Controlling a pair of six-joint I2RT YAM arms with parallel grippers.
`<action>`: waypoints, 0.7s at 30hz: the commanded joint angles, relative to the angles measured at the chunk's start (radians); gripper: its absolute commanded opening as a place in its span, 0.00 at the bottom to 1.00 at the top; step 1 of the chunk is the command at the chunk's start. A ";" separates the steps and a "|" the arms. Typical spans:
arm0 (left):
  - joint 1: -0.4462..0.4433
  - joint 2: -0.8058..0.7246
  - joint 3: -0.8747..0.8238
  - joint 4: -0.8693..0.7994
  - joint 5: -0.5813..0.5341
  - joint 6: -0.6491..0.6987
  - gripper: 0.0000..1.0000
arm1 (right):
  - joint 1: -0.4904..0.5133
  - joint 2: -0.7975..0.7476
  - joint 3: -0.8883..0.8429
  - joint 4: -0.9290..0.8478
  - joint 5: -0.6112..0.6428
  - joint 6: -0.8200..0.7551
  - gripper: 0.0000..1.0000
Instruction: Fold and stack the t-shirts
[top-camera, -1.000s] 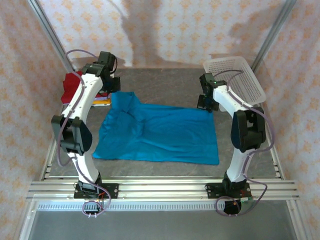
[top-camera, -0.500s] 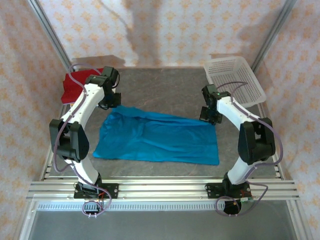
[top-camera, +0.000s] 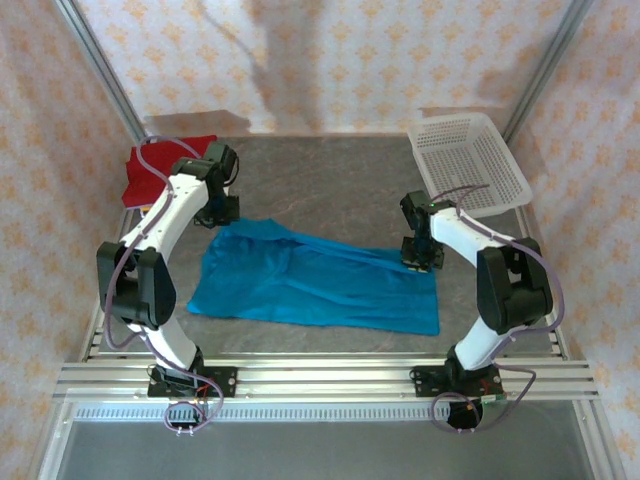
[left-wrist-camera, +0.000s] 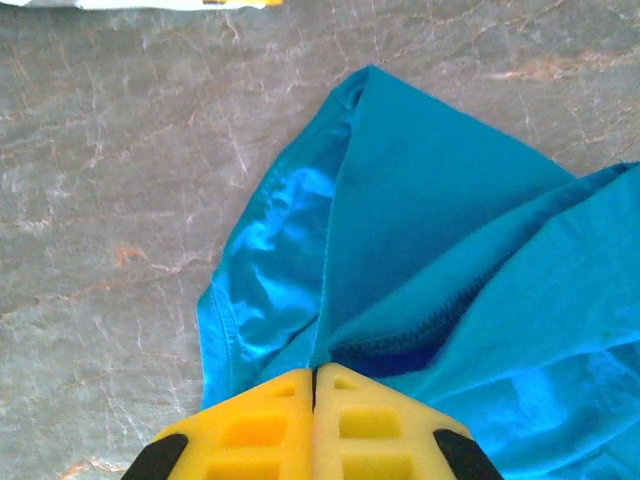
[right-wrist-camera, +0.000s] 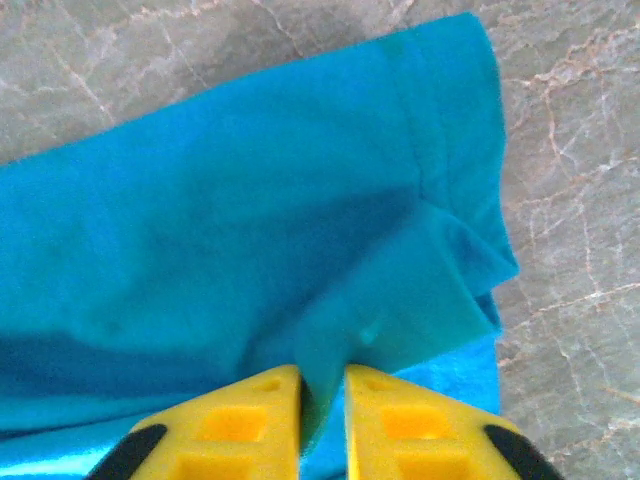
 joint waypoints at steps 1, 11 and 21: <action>-0.001 -0.067 -0.061 -0.055 0.036 -0.051 0.00 | 0.000 -0.049 -0.008 -0.051 0.030 0.009 0.30; -0.002 0.015 -0.257 -0.041 0.073 -0.105 0.00 | 0.001 -0.120 0.054 -0.126 0.011 0.000 0.43; -0.014 0.054 -0.219 -0.045 0.055 -0.097 0.38 | 0.001 -0.120 0.074 -0.116 -0.030 0.003 0.45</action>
